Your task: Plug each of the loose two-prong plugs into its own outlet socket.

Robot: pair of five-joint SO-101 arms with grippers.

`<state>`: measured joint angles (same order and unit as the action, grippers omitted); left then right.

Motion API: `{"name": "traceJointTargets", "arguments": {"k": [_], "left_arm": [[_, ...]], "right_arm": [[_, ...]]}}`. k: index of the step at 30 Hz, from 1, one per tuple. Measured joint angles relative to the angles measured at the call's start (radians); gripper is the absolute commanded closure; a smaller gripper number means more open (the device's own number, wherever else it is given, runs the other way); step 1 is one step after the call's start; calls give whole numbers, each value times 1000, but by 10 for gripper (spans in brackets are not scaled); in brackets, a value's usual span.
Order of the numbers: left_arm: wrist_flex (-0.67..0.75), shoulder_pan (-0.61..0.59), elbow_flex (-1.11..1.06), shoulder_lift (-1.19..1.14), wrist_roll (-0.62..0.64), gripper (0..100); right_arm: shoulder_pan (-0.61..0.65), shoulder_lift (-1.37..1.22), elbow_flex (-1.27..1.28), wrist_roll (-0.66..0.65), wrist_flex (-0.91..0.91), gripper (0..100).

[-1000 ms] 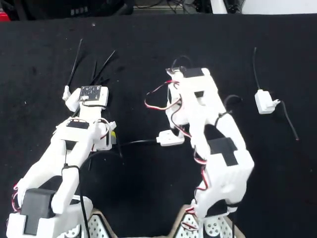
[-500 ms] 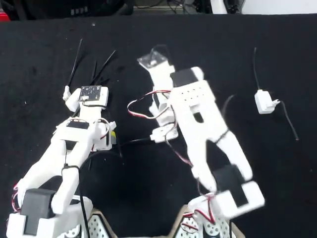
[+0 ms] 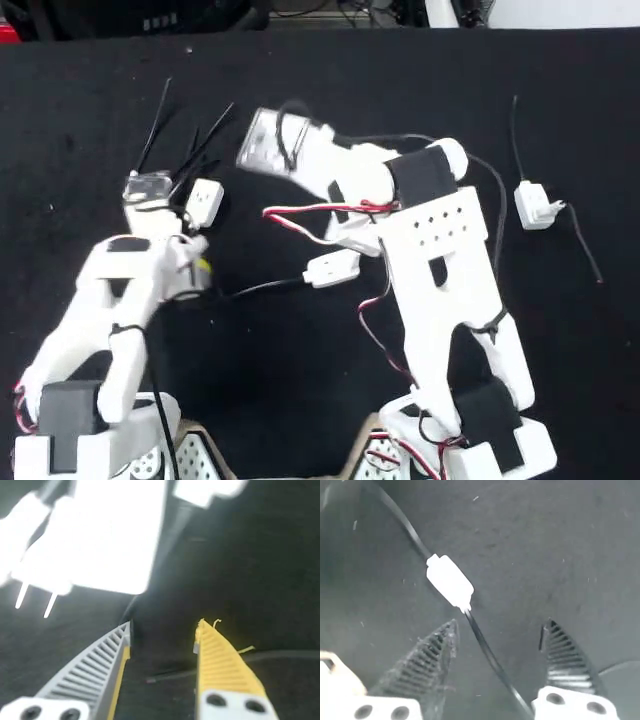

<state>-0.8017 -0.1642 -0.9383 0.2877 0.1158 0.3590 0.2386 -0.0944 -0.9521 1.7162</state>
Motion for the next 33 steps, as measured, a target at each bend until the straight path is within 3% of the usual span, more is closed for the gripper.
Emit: {"name": "traceJointTargets", "arguments": {"k": [3,9,18,26,33], "left_arm": [[-43,-110,29,0,44,791],[-58,-272,75,-3,69,791],[-43,-279,74,-3,92,791],[-41,-219,60,-3,92,791],[-41,-201,55,-3,92,791]], "right_arm": [[34,-32,68,-121,5,747],[100,-127,258,-232,-81,747],[103,-242,402,-362,-255,747],[57,-342,414,-381,-390,747],[34,-420,416,-381,-402,747]]}}
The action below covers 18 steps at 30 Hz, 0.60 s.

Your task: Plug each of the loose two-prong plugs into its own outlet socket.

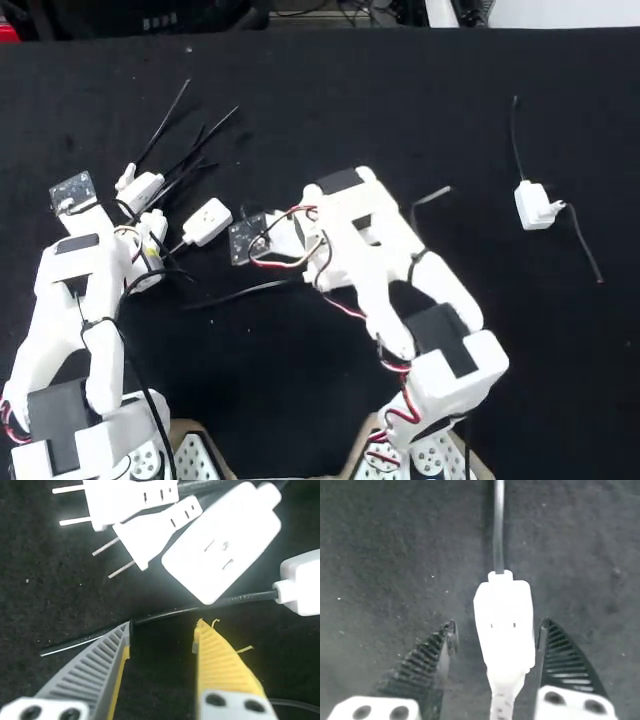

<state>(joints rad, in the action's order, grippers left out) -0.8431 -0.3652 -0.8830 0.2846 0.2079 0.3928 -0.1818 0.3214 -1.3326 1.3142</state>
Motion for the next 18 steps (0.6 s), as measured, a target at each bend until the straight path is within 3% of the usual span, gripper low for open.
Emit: {"name": "traceJointTargets", "arguments": {"k": [9,11,14,15,18], "left_arm": [[0,3,0,0,0,791],[0,3,0,0,0,791],[0,3,0,0,0,791],[0,3,0,0,0,791],[0,3,0,0,0,791]], "right_arm": [[-8,-86,32,0,-86,757],[-25,-103,34,-2,-112,819],[-48,-118,6,14,-129,997],[-60,-124,-5,44,-137,965],[-101,-133,-48,183,-133,989]]}}
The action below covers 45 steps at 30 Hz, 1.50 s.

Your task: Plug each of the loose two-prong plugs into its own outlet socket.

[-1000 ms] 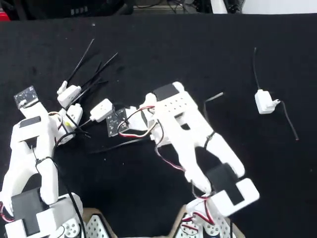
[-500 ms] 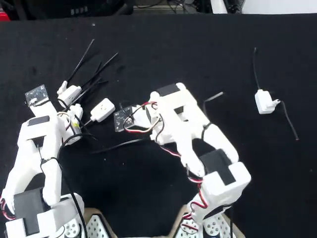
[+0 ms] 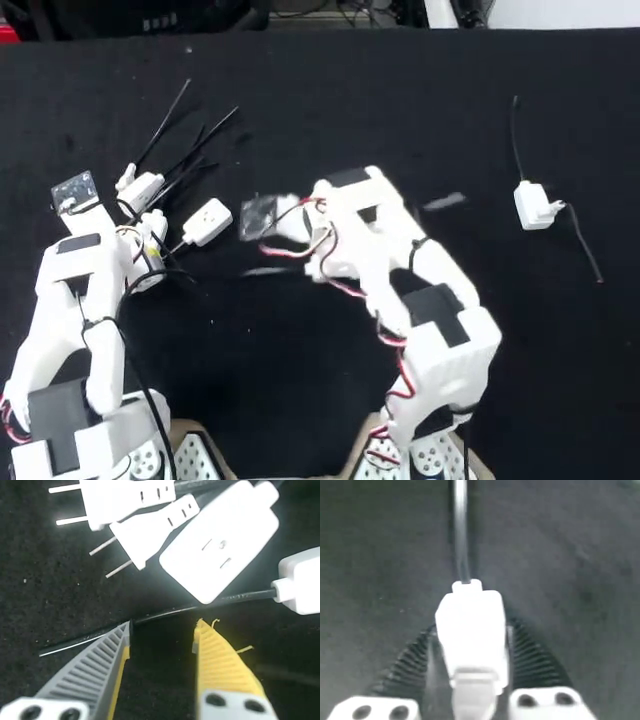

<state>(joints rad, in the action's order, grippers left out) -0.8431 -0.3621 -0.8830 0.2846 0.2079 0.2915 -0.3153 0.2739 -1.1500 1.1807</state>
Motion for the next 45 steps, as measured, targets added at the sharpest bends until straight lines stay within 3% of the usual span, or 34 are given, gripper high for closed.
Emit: {"name": "traceJointTargets", "arguments": {"k": [5,10,14,17,25,31,38,45], "left_arm": [[26,0,-2,0,0,791],[34,0,-8,0,0,791],[35,0,-8,0,0,791],[35,0,-8,0,0,791],[35,0,-8,0,0,791],[37,0,-8,0,0,791],[57,0,-18,0,0,791],[81,0,-35,0,0,791]], "right_arm": [[-137,97,-91,222,178,988],[-310,172,-278,614,302,986],[-446,100,-385,899,315,986],[-488,-26,-500,1011,315,986],[-585,-417,-961,1042,405,986],[-649,-690,-1355,956,549,986],[-686,-841,-1498,852,549,985],[-694,-844,-1499,839,551,756]]}}
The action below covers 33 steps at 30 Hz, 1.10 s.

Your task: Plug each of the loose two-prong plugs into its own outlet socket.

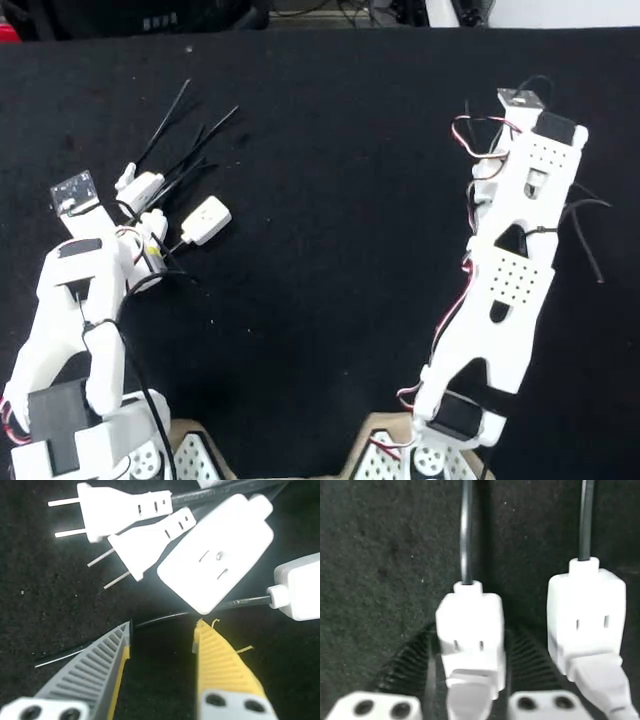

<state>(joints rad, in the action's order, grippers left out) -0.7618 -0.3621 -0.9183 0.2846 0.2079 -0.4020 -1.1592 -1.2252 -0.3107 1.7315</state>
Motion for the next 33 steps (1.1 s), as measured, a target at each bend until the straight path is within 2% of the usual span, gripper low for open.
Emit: {"name": "traceJointTargets", "arguments": {"k": [7,18,26,29,33], "left_arm": [[0,0,0,0,0,791],[0,0,0,0,0,791],[2,0,-3,0,0,791],[2,0,-3,0,0,791],[2,0,-3,0,0,791]], "right_arm": [[0,91,63,0,0,765],[127,611,420,0,0,765],[307,1154,905,0,-11,765],[373,1321,1143,8,-124,765],[473,1464,1455,87,-292,765]]}}
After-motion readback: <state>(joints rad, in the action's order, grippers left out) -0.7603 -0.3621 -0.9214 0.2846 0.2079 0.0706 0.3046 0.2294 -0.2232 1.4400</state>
